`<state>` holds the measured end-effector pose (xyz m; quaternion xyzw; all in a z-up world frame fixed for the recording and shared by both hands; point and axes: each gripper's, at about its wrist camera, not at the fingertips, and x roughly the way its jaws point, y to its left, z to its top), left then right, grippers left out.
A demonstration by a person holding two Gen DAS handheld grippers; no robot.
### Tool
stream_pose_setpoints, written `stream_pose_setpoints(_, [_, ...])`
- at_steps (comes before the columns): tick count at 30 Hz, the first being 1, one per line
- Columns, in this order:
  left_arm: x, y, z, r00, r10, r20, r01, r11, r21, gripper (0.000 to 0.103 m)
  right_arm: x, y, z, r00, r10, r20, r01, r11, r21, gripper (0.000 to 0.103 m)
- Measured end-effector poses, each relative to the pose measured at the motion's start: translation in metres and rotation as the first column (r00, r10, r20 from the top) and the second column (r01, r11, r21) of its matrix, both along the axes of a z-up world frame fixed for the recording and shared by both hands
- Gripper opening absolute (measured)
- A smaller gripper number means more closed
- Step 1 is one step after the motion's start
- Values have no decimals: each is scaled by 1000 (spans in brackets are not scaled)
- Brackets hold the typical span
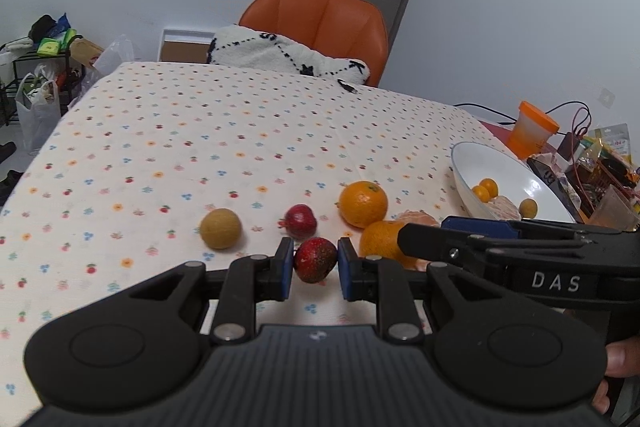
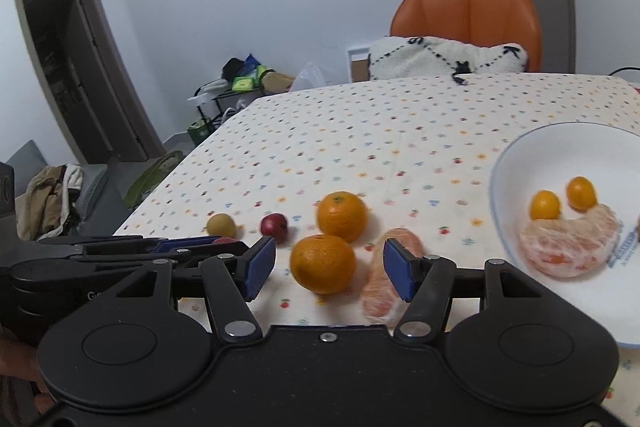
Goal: Organize fruits
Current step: 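Grasp the red plum with the left gripper while the right grasps a small orange, then carry the orange over the white plate and open the right gripper while the left carries the plum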
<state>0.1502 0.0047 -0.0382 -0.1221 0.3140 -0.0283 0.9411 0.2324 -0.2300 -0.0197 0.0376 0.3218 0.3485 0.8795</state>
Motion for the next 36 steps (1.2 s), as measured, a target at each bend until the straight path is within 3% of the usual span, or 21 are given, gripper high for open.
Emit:
stream_pose_setpoints(4, [-4,7,2,1000,17,1,-17,1000,5,21,3,9,-7,1000,19,-23,-19,1000,-2,55])
stream_pose_setpoints(6, [-5,9,3,1000,24,2,-24,1000,7,22,5,14,-11,999,24,-44,-24,1000,-11,40])
stream_pose_setpoints(8, [-6,10,4,1000,28,4,-28,1000,8,22,4,15,-12,999,20,-41,-20,1000,-14,39])
stream_pose_setpoints(20, [-1,-6,9,1000,-1,24,1,1000,-3,21,-6,-15,5,1000,-6,-10,7,999,33,38])
stream_pose_setpoints(36, [11,-44,13,997,-55,47,56,998,-18,22,-8,-67,13,992,-127,16,126,991,47,38])
